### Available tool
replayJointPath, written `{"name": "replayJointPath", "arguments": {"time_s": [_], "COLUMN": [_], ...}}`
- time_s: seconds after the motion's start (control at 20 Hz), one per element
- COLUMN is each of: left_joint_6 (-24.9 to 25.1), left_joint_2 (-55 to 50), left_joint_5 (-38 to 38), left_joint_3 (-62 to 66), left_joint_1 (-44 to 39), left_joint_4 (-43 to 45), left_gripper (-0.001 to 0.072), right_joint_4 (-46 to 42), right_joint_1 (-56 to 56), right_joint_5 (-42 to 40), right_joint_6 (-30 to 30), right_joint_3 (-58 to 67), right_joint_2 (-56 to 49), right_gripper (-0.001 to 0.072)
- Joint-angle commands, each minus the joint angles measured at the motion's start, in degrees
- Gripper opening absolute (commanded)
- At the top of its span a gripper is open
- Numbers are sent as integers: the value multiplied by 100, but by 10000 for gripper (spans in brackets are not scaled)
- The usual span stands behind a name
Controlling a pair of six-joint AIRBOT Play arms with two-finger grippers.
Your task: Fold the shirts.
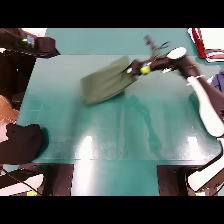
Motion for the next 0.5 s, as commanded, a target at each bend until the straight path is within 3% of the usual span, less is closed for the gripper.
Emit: {"name": "replayJointPath", "arguments": {"time_s": [0.0,0.45], "left_joint_6": [-4,-55], "left_joint_2": [7,7], "left_joint_5": [326,505], "left_joint_3": [2,2], "left_joint_1": [-520,-1241], "left_joint_4": [0,-4], "left_gripper": [23,23], "right_joint_4": [4,24], "right_joint_1": [-1176,-4019], "right_joint_5": [0,-627], "right_joint_6": [70,-144], "right_joint_3": [195,195], "right_joint_2": [544,997], "right_gripper": [19,18]}}
